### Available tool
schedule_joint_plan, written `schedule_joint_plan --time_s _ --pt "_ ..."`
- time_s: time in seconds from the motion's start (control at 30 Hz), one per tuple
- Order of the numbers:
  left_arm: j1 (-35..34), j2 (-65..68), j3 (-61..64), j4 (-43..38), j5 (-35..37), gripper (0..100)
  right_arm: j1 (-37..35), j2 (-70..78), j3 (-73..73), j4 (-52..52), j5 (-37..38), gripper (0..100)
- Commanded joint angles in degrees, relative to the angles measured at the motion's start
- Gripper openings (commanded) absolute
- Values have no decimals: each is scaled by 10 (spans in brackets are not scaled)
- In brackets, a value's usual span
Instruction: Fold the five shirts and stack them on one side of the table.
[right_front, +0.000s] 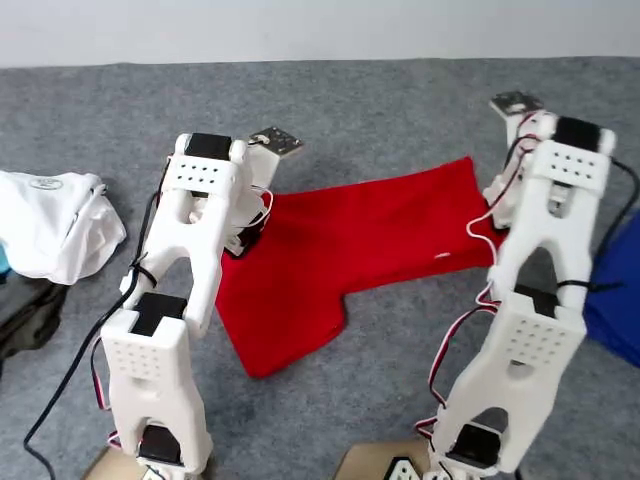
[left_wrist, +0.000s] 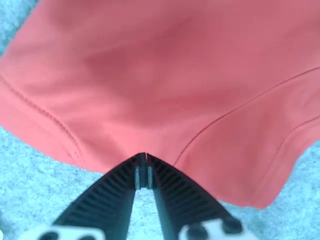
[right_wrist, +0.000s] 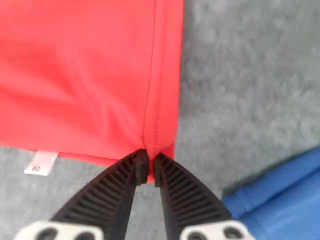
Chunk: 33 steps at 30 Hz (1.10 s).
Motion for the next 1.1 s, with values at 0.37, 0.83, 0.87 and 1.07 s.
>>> schedule_joint_plan --time_s 0.37,0.83,0.87,1.07 --pt "4 -40 -1 17 4 8 -65 -82 -21 22 -32 177" --pt "0 -43 0 18 5 8 -43 106 -24 -66 -32 9" --pt "0 -42 0 18 5 8 -44 106 -25 -69 -32 9" --pt "-44 -39 -2 -15 28 8 -53 40 -95 -11 -32 9"
